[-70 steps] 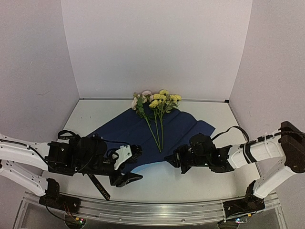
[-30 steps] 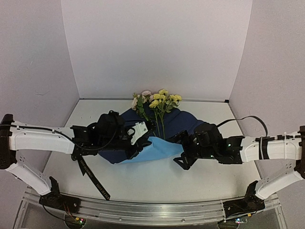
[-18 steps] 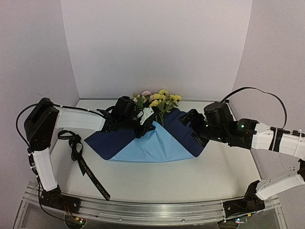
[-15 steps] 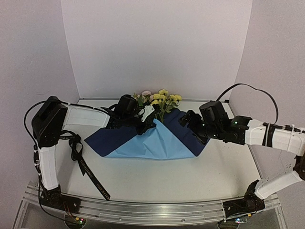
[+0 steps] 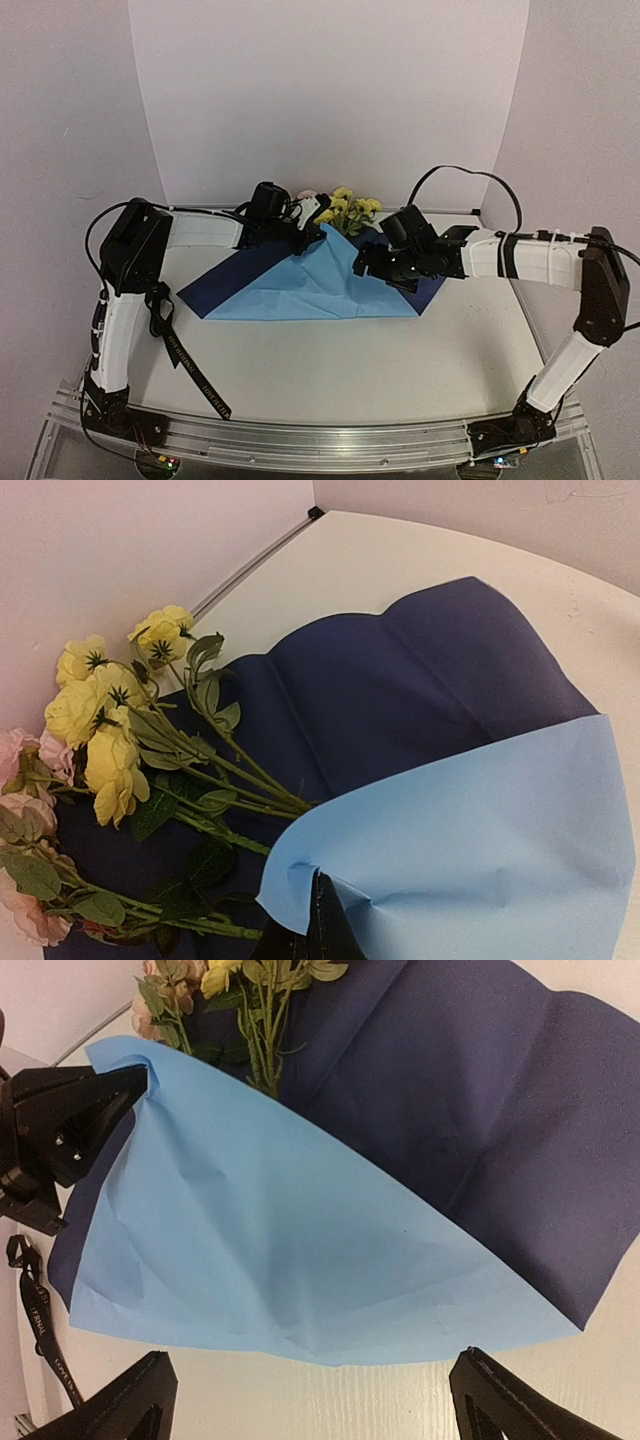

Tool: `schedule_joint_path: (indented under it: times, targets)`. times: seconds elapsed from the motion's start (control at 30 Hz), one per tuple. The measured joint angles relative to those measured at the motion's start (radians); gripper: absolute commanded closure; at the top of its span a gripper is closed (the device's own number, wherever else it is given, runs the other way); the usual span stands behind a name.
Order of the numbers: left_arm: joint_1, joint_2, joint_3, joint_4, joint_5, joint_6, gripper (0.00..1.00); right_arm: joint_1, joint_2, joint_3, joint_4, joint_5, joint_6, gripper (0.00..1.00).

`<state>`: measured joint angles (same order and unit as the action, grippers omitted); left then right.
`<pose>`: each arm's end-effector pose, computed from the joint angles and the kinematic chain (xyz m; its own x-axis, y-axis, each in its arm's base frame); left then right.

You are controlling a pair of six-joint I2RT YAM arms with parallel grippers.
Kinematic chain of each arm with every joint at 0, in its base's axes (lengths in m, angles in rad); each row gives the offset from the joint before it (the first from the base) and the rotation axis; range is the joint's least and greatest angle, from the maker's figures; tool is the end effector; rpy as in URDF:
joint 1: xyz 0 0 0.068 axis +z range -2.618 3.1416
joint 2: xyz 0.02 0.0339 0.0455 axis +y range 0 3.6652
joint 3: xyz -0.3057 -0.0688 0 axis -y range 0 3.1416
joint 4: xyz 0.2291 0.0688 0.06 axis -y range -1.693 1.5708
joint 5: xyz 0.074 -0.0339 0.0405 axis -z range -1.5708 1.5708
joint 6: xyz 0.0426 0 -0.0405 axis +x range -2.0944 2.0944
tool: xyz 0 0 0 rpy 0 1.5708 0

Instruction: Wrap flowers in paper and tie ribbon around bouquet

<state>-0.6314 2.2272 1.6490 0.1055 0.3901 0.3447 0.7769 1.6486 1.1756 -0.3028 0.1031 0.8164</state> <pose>0.4200 -0.3272 0.2291 -0.0691 0.4377 -0.8965 0.8952 0.4237 0.1379 0.2584 0.2479 0.2858 -0.8120 0.2182 -0.5414 -0.0778 0.8788 0.4708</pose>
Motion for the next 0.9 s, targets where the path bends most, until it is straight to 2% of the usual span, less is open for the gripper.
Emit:
schedule_joint_path:
  times: [0.23,0.5,0.9]
  targets:
    - [0.02,0.049,0.021,0.005,0.001,-0.005,1.0,-0.021,0.093,0.091,-0.073,0.011,-0.072,0.02]
    - [0.024,0.085,0.045,0.016,0.0,-0.012,1.0,-0.162,0.12,0.099,-0.109,-0.082,-0.135,0.02]
    - [0.037,0.147,0.073,0.026,-0.007,-0.035,0.99,-0.102,0.361,0.349,-0.17,-0.168,-0.173,0.15]
